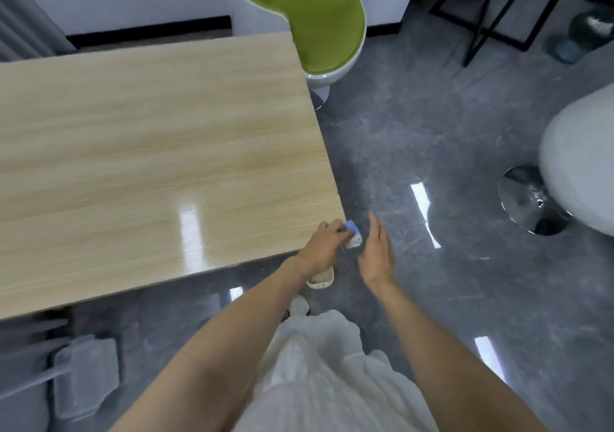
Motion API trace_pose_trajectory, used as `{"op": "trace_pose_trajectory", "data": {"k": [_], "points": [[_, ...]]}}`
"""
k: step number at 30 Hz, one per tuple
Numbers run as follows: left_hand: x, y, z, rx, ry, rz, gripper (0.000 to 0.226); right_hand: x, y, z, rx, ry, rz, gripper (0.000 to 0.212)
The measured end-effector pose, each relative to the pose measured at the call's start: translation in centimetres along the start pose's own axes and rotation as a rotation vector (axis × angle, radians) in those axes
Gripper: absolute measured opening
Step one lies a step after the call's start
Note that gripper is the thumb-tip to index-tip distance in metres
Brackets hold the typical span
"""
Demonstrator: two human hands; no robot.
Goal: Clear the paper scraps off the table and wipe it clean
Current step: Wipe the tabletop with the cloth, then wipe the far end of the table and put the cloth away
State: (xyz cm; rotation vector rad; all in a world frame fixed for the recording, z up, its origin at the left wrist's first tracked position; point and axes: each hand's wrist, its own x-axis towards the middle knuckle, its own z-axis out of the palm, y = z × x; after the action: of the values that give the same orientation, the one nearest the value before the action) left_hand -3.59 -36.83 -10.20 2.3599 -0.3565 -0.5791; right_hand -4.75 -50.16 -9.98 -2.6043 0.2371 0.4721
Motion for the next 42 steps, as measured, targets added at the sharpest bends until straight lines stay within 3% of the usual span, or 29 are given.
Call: {"op": "trace_pose_trajectory", "data": {"k": [3, 6, 10, 12, 14, 17, 19, 22, 29, 32, 37, 42], "points": [[-0.6, 0.6, -4.5, -0.233, -0.058, -0.102, 0.041, 1.1, -2.6, -1.5, 0.089, 0.013, -0.005, 0.087], [-2.4, -0.1, -9.9, -0.626, 0.043, -0.325, 0.033, 2.1, -7.4, -2.7, 0.509, -0.073, 0.062, 0.079], [-7.2, -4.1, -15.0, -0.946, 0.048, -0.410, 0.020, 2.4, -13.8, -2.1, 1.060, -0.451, 0.257, 0.049], [-9.7, -6.4, -16.5, -1.084, 0.062, -0.422, 0.019, 1.6, -16.7, -0.8, 1.150, -0.545, 0.242, 0.037], [-12.4, -8.4, -17.7, -1.152, 0.062, -0.443, 0.019, 0.2, -19.6, 0.2, 1.090, -0.558, 0.183, 0.030], [-16.8, -11.2, -19.2, -1.067, 0.031, -0.431, 0.028, -2.2, -23.9, 2.2, 0.899, -0.527, 0.085, 0.008], [-19.7, -13.3, -20.1, -0.932, 0.028, -0.456, 0.035, -3.7, -27.1, 4.1, 0.828, -0.521, 0.051, 0.010], [-23.6, -17.0, -21.0, -0.822, 0.062, -0.475, 0.020, -5.8, -31.5, 7.2, 0.809, -0.557, 0.038, 0.010], [-31.2, -25.3, -22.6, -1.079, 0.364, -0.651, 0.018, -9.2, -35.1, 14.2, 0.792, -0.446, 0.110, 0.026], [-31.3, -27.2, -22.2, -1.060, 0.420, -0.720, 0.022, -9.7, -35.7, 16.8, 0.676, -0.411, 0.109, 0.030], [-30.3, -31.1, -20.9, -0.602, 0.595, -0.783, 0.041, -8.1, -36.4, 17.8, 0.135, -0.299, -0.005, 0.044], [-33.1, -33.2, -20.7, -0.361, 0.687, -0.841, 0.056, -7.3, -39.9, 19.2, -0.081, -0.191, -0.253, 0.060]]}}
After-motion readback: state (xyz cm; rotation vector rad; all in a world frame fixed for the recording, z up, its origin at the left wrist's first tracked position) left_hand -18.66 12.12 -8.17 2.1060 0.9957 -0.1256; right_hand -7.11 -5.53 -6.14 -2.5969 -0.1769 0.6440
